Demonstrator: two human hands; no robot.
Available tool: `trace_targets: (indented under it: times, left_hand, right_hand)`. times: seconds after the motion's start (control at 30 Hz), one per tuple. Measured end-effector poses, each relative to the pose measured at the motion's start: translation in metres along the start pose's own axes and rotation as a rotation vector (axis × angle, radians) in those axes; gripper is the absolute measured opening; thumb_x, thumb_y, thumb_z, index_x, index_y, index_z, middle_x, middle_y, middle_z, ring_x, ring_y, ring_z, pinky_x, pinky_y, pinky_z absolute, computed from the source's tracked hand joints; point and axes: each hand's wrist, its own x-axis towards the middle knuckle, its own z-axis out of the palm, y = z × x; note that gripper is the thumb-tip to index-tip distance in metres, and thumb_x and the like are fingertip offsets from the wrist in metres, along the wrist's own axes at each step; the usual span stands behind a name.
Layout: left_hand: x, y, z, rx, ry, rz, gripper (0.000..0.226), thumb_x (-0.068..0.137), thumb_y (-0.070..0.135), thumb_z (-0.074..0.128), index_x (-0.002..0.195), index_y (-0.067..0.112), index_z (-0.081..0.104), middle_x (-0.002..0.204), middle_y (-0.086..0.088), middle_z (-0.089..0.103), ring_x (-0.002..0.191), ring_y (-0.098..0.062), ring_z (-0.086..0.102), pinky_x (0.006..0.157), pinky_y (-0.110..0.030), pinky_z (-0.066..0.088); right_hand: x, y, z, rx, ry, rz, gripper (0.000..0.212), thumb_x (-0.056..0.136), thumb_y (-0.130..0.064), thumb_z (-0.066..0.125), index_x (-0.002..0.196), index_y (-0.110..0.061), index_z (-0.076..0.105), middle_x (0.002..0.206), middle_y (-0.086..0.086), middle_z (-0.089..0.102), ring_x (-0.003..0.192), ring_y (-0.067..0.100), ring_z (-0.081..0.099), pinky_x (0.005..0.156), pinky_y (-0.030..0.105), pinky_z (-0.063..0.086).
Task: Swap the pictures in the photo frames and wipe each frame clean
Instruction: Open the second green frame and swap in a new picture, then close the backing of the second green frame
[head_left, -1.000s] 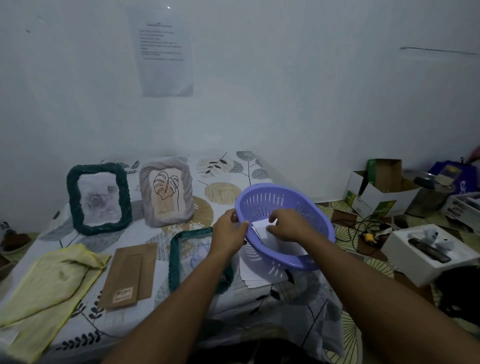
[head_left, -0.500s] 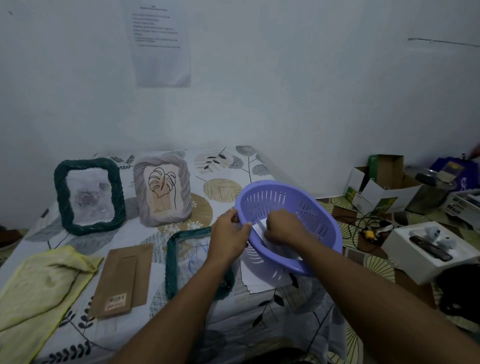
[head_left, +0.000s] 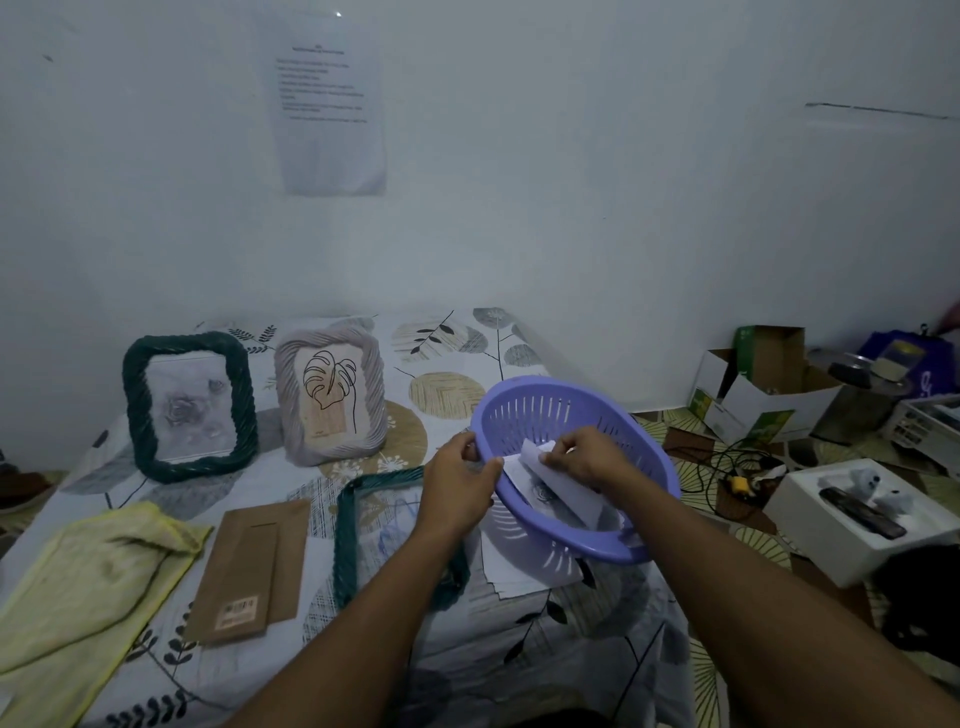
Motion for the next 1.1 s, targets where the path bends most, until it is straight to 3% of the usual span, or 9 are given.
trace_targets:
  times: [0.07,0.2,0.33,0.47,0.57,0.67,0.77,0.93,1.1]
  left_hand:
    - [0.0,0.0,-0.001,0.006,-0.011,0.0,0.025,0.09,0.015,0.061,0.115,0.014,0.06,0.09,0.012,0.055,0.093,-0.025,0.063,0.083,-0.048,0.056]
    - [0.005,0.003,-0.011,0.024,0.032,-0.015,0.009,0.091,0.019,0.057,0.098,0.024,0.061,0.101,-0.001,0.056,0.095,-0.03,0.059,0.086,-0.051,0.053]
    - [0.013,0.008,-0.031,-0.033,0.04,-0.105,0.036,0.095,0.025,0.053,0.129,0.013,0.053,0.116,-0.002,0.059,0.101,-0.02,0.058,0.091,-0.041,0.052]
    - [0.008,0.019,-0.057,-0.266,-0.026,-0.123,0.026,0.096,0.024,0.053,0.118,0.011,0.058,0.101,-0.009,0.068,0.084,-0.02,0.064,0.068,-0.028,0.056]
    - [-0.001,0.02,-0.085,-0.345,0.057,-0.078,0.015,0.092,0.009,0.059,0.107,0.006,0.059,0.087,-0.009,0.067,0.068,-0.017,0.06,0.056,-0.026,0.055]
    - [-0.009,0.005,-0.113,-0.34,0.152,-0.082,0.014,0.088,0.003,0.062,0.102,0.004,0.058,0.082,-0.01,0.066,0.064,-0.015,0.059,0.05,-0.023,0.051]
    - [-0.015,-0.021,-0.13,-0.119,0.228,-0.06,0.015,0.084,0.003,0.067,0.095,0.01,0.06,0.079,-0.011,0.067,0.065,-0.018,0.062,0.054,-0.029,0.055]
    - [-0.024,-0.052,-0.127,0.254,0.237,0.008,0.019,0.08,0.014,0.071,0.096,0.02,0.063,0.074,0.005,0.066,0.072,-0.008,0.062,0.068,-0.026,0.052]
    - [-0.022,-0.077,-0.116,0.484,0.234,0.043,0.021,0.083,0.023,0.067,0.104,0.02,0.064,0.078,0.009,0.063,0.077,-0.011,0.059,0.071,-0.028,0.049]
  right_hand:
    - [0.003,0.002,-0.001,0.01,0.024,0.007,0.027,0.092,-0.025,0.063,0.072,-0.01,0.055,0.078,0.013,0.053,0.074,0.022,0.049,0.064,0.029,0.035]
    - [0.0,-0.01,-0.015,0.121,0.165,0.012,0.018,0.092,-0.02,0.061,0.075,-0.013,0.059,0.086,0.013,0.061,0.076,0.023,0.052,0.065,0.027,0.037]
    - [-0.023,-0.05,-0.031,0.546,0.208,-0.071,0.015,0.091,-0.011,0.06,0.078,-0.018,0.059,0.07,0.005,0.056,0.057,0.017,0.046,0.047,0.018,0.035]
    - [-0.047,-0.094,-0.022,0.77,0.151,-0.082,0.008,0.09,-0.009,0.059,0.086,-0.015,0.062,0.071,0.007,0.06,0.062,0.022,0.051,0.054,0.025,0.041]
    - [-0.059,-0.114,0.005,0.768,0.121,-0.049,0.013,0.087,-0.008,0.059,0.098,-0.014,0.062,0.081,0.009,0.061,0.068,0.022,0.052,0.057,0.029,0.042]
    - [-0.065,-0.123,0.037,0.636,0.168,-0.134,0.017,0.084,-0.009,0.061,0.095,-0.022,0.058,0.09,0.007,0.065,0.075,0.023,0.058,0.06,0.032,0.046]
    - [-0.07,-0.121,0.069,0.407,0.159,-0.233,0.022,0.086,-0.006,0.063,0.103,-0.019,0.059,0.101,0.003,0.065,0.085,0.019,0.061,0.073,0.031,0.051]
    - [-0.074,-0.095,0.114,0.069,0.126,-0.3,0.043,0.089,-0.01,0.063,0.131,-0.016,0.054,0.129,0.007,0.058,0.107,0.022,0.059,0.088,0.028,0.048]
    - [-0.06,-0.075,0.132,-0.123,0.11,-0.386,0.041,0.09,-0.021,0.063,0.131,-0.019,0.055,0.136,0.005,0.051,0.12,0.022,0.05,0.102,0.031,0.039]
